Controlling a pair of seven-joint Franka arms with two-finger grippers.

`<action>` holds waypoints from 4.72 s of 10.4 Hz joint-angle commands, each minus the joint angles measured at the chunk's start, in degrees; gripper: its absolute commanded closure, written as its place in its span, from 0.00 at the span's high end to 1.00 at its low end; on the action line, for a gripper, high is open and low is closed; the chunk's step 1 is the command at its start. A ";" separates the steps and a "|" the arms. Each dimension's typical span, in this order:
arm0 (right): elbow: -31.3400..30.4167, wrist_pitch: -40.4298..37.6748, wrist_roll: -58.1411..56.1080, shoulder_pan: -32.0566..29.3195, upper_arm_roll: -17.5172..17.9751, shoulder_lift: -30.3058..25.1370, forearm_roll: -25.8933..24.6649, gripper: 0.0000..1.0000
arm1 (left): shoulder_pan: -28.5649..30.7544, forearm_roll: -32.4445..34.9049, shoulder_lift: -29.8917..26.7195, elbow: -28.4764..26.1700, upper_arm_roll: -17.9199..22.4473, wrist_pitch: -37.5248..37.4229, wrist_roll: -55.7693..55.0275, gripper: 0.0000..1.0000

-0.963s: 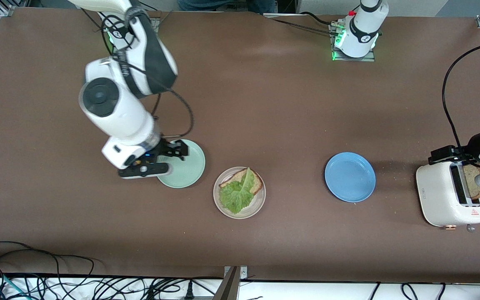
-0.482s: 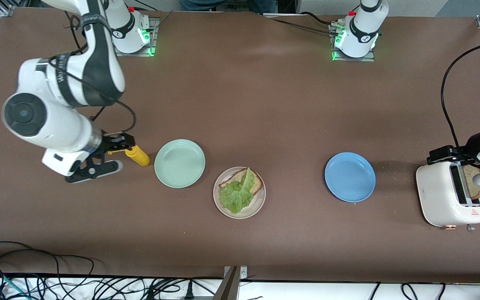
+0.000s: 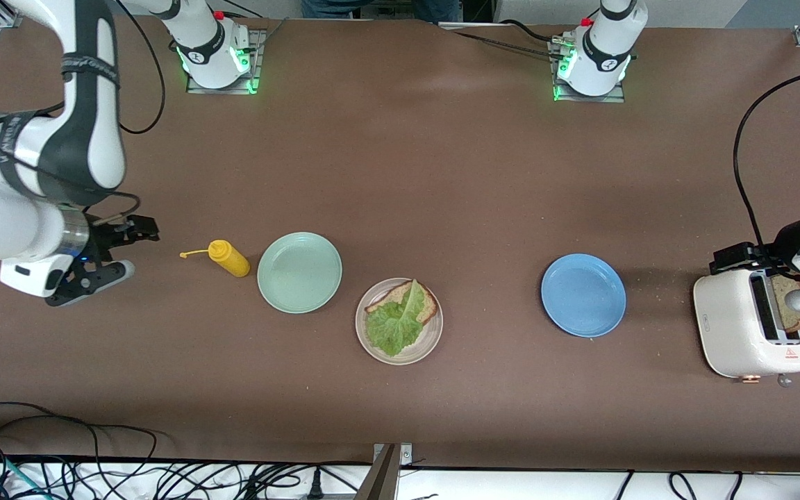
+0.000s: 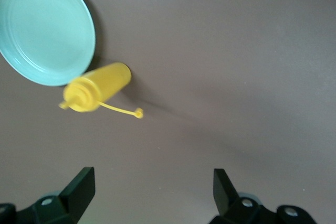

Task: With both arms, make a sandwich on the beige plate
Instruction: 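Move the right gripper back toward the yellow mustard bottle, then grasp the yellow mustard bottle with the right gripper, then lift the mustard bottle and carry it toward the beige plate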

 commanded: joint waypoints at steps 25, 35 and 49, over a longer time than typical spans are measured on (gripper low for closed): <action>-17.92 -11.65 -88.53 -18.05 11.40 19.54 68.48 0.94 | -0.79 1.77 -0.32 -0.50 -0.37 0.43 -0.90 1.00; -13.63 -12.63 -77.15 -18.76 12.20 19.98 68.85 0.00 | -0.79 1.77 0.38 -0.50 -0.37 0.43 -0.90 1.00; 9.06 15.80 -24.58 15.22 -4.94 18.83 35.84 0.00 | -0.79 1.77 0.38 -0.50 -0.37 0.43 -0.90 1.00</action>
